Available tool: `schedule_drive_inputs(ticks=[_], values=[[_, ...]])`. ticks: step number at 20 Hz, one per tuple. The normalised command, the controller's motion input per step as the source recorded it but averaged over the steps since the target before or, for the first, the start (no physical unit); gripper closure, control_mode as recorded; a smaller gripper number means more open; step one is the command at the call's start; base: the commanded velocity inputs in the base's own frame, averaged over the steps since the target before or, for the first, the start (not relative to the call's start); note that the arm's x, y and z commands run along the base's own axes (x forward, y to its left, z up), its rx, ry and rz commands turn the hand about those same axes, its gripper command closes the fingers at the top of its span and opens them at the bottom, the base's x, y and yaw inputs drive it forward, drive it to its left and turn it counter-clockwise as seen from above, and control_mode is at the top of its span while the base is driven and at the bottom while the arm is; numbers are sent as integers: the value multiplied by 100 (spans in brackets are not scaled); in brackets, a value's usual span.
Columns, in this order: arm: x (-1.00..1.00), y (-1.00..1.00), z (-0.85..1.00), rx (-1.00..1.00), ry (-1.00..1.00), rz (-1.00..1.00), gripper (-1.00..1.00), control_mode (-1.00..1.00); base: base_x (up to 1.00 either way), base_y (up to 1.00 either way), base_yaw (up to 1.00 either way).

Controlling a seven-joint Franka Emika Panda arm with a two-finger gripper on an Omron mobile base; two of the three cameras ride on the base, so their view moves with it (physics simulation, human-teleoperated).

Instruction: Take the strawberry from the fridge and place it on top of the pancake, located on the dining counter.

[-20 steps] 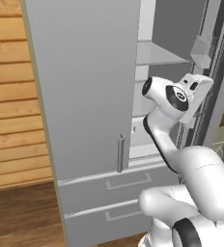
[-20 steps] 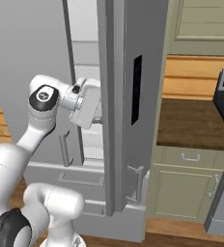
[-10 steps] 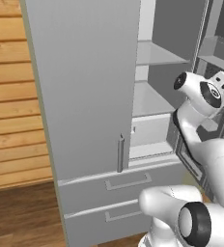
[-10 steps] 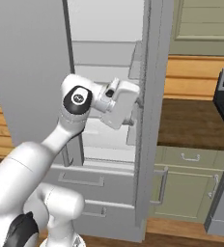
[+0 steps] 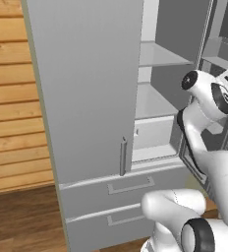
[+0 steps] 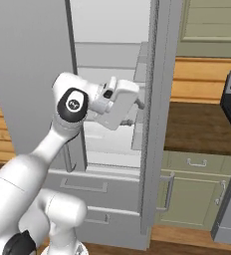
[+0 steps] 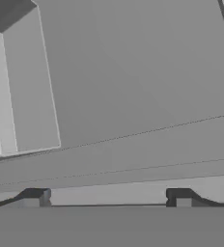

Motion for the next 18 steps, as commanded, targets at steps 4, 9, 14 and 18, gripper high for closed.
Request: schedule_drive_inputs(ticks=[4,9,14,18], values=[[-14,100,0,25,-7,-1,-100,-100,0,0,0],[0,100,-40,68,0,-9,-100,-100,0,0,0],[-2,100,-68,80,0,-5,-100,-100,0,0,0],[0,100,-90,74,-1,0,-100,-100,0,0,0]])
